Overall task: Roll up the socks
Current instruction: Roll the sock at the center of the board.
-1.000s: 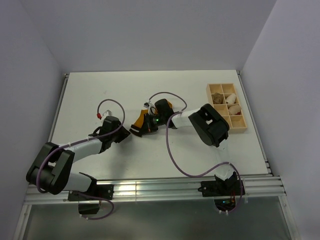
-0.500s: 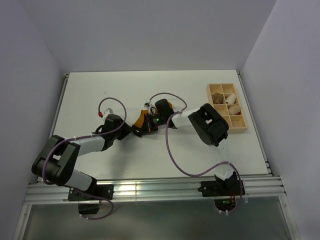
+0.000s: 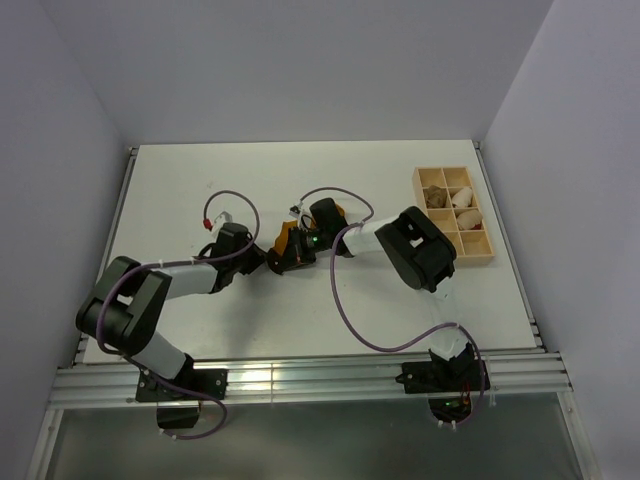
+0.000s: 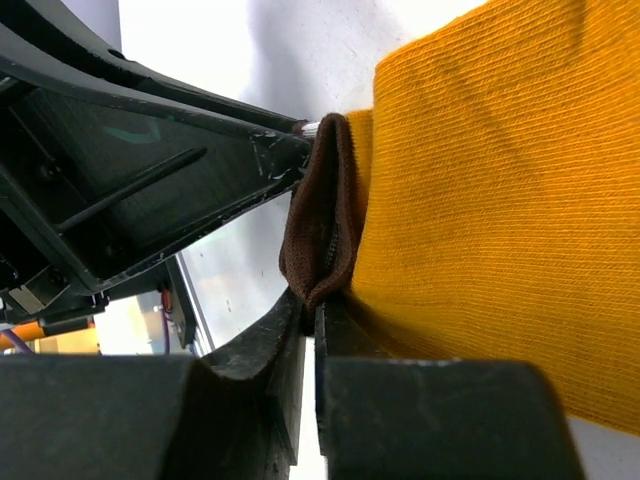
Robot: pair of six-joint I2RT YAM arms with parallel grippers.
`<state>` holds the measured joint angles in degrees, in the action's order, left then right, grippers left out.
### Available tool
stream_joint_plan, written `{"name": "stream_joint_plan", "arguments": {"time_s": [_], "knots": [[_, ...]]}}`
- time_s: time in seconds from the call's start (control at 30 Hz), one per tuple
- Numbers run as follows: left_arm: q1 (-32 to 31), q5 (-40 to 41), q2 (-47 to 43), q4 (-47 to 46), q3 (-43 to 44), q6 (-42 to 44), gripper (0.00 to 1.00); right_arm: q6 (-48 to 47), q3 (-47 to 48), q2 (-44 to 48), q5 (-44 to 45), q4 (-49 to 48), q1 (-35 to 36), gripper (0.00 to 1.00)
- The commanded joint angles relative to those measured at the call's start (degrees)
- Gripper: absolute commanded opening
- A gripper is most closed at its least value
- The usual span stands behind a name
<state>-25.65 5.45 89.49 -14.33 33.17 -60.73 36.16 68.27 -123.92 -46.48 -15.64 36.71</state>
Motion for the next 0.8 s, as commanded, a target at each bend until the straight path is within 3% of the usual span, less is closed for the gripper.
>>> {"name": "stream_joint_plan", "arguments": {"time_s": [0.0,0.13,0.27,0.53,0.77], "knots": [[-1.0,1.2,2.4,5.4,0.7,0.5,0.21,-1.1,0.2,0.0,1.9,3.3,0.1,0.10],[-1.2,3.2,1.9,9.1,2.0,1.5,0.10,-6.7,0.5,5.9,6.1,8.8,0.1,0.26],[-1.2,5.3,-0.5,13.5,2.8,1.8,0.06,-11.7,-0.1,12.2,12.6,14.0,0.2,0.48],[-1.4,6.8,-3.1,20.1,4.7,4.2,0.04,-27.2,-5.5,23.5,32.2,12.7,6.8,0.60],[-1.5,5.8,-3.4,23.3,7.0,5.6,0.05,-39.2,-16.2,28.3,43.3,-6.1,15.3,0.64]]}}
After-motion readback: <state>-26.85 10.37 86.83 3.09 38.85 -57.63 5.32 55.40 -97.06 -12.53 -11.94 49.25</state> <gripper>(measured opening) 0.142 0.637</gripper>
